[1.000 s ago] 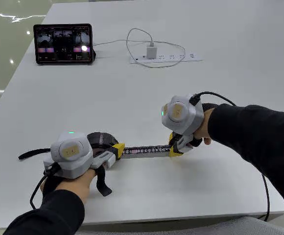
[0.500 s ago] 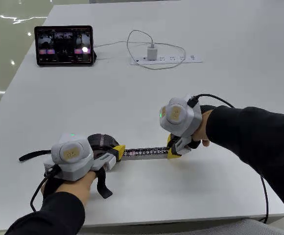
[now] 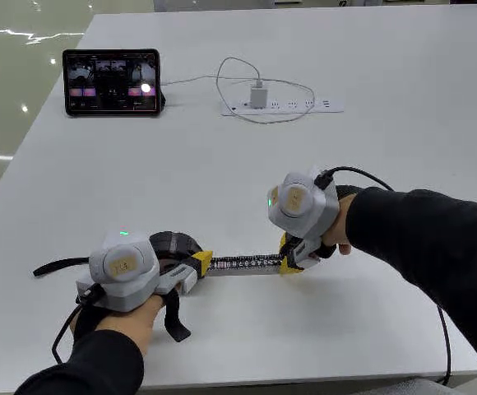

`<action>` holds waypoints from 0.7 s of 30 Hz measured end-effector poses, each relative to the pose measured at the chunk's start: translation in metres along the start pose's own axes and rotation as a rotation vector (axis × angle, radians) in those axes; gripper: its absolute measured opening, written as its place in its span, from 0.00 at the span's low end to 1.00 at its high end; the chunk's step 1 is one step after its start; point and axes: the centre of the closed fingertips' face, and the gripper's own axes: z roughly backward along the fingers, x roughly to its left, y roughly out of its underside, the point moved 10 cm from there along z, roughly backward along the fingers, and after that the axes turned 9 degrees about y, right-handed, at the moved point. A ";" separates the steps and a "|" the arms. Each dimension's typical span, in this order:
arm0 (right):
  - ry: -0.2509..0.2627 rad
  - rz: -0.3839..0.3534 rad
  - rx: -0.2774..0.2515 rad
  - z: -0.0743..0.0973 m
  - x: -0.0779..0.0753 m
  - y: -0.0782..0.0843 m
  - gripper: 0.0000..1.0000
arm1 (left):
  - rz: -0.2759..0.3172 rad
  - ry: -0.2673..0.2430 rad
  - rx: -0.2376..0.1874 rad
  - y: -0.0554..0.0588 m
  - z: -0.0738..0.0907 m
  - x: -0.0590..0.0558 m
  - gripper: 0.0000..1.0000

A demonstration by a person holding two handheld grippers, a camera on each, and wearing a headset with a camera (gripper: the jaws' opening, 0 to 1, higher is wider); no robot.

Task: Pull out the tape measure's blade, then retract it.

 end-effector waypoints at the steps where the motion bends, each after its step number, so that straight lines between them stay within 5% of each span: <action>1: -0.001 0.004 -0.002 0.000 0.000 0.000 0.11 | 0.000 0.000 0.000 0.000 0.000 0.000 0.62; 21: 0.009 -0.034 -0.033 -0.004 0.002 -0.006 0.11 | 0.005 0.002 0.000 0.000 0.000 0.000 0.61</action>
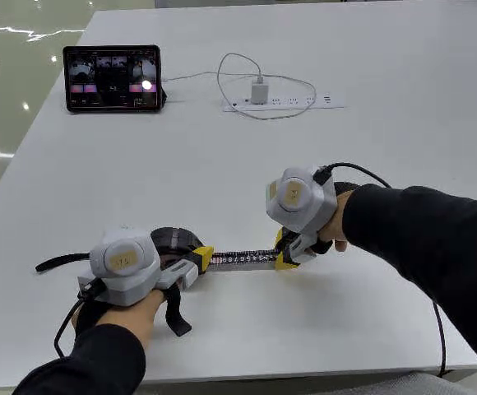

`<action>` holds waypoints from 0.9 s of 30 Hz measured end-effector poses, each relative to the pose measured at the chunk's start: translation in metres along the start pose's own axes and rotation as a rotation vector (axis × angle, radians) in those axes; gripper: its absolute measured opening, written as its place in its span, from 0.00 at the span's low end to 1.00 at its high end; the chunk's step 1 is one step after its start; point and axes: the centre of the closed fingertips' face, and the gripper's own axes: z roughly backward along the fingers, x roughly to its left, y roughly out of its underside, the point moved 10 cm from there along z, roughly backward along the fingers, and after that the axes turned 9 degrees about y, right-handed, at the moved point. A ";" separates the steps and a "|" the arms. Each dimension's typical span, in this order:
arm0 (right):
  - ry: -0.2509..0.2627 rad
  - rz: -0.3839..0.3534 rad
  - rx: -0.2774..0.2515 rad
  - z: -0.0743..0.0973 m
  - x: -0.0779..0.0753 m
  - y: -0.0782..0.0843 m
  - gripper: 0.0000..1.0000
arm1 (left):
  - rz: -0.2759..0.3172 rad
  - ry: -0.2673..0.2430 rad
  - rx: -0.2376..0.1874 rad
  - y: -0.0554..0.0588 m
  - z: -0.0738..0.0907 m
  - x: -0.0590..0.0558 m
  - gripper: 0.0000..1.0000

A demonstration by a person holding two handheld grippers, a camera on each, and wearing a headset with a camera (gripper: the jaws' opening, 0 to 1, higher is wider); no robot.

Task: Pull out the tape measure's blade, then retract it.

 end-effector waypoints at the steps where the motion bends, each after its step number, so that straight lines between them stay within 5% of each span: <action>1: 0.001 -0.006 0.001 0.000 0.000 0.000 0.11 | 0.000 0.000 0.000 0.000 0.000 0.000 0.61; 27: 0.004 -0.012 -0.011 -0.004 0.001 -0.010 0.11 | 0.012 0.001 -0.006 -0.001 0.001 0.001 0.61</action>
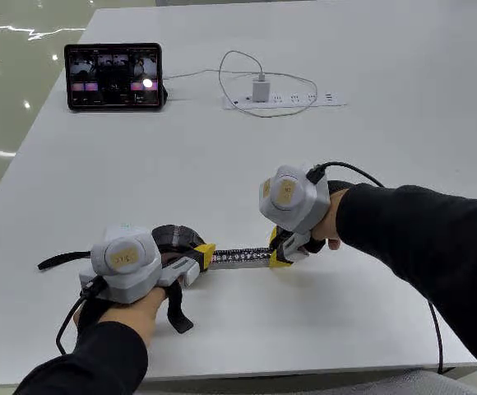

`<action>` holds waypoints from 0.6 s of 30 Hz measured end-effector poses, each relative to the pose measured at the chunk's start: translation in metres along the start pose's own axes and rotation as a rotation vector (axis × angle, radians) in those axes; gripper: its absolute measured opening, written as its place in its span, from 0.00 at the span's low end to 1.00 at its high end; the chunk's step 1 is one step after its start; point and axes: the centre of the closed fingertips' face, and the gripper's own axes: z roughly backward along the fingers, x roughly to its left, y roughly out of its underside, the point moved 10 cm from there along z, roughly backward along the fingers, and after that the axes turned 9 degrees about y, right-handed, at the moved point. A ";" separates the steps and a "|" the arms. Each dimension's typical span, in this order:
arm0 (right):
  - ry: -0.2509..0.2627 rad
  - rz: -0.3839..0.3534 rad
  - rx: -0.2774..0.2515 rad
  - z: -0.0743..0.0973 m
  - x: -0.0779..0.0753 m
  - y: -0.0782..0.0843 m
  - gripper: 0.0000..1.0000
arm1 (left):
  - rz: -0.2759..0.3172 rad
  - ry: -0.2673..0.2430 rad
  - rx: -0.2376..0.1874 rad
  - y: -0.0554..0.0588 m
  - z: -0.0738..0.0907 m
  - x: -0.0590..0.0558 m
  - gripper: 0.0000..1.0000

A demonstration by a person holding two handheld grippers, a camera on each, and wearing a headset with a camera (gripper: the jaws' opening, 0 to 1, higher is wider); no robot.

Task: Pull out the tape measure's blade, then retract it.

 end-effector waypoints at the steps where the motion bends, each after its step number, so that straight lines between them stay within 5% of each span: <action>1: 0.000 -0.001 -0.002 0.000 0.000 0.000 0.11 | 0.002 0.000 -0.001 0.000 0.000 0.000 0.61; 18: -0.012 -0.001 -0.007 -0.003 0.000 -0.006 0.11 | 0.012 0.001 -0.001 0.000 0.000 0.001 0.61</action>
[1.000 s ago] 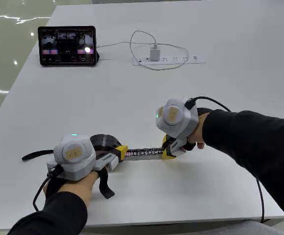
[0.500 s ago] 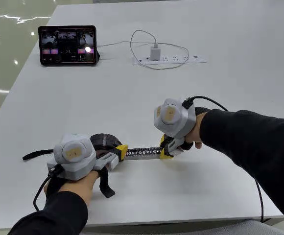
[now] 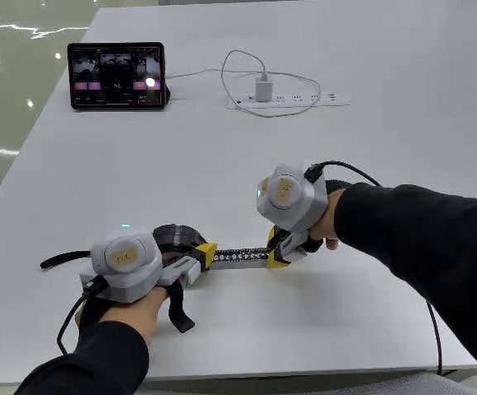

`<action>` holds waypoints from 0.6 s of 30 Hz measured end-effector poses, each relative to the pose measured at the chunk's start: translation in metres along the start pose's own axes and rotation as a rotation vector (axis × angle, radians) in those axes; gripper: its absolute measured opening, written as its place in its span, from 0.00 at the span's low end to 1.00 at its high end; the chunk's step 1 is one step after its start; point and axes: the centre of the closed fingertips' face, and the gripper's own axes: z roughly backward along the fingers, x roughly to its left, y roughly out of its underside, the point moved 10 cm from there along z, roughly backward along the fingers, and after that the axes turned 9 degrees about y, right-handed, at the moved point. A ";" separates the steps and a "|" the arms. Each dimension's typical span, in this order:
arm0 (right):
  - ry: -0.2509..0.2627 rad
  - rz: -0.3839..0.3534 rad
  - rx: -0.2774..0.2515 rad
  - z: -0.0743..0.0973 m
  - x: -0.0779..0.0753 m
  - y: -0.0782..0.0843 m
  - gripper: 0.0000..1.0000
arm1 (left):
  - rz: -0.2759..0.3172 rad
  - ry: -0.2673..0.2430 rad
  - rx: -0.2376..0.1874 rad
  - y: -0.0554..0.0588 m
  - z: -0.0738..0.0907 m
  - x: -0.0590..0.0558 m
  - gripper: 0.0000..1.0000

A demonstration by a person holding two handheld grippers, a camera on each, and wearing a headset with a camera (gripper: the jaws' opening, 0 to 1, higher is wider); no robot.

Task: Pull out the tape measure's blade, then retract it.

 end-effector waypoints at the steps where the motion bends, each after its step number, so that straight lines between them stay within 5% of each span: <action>1: 0.001 0.002 0.001 0.000 0.000 0.000 0.11 | -0.003 0.000 0.002 0.000 0.000 0.000 0.61; 18: 0.003 0.002 0.005 -0.004 0.001 -0.007 0.11 | -0.016 -0.001 0.011 0.000 -0.001 -0.002 0.61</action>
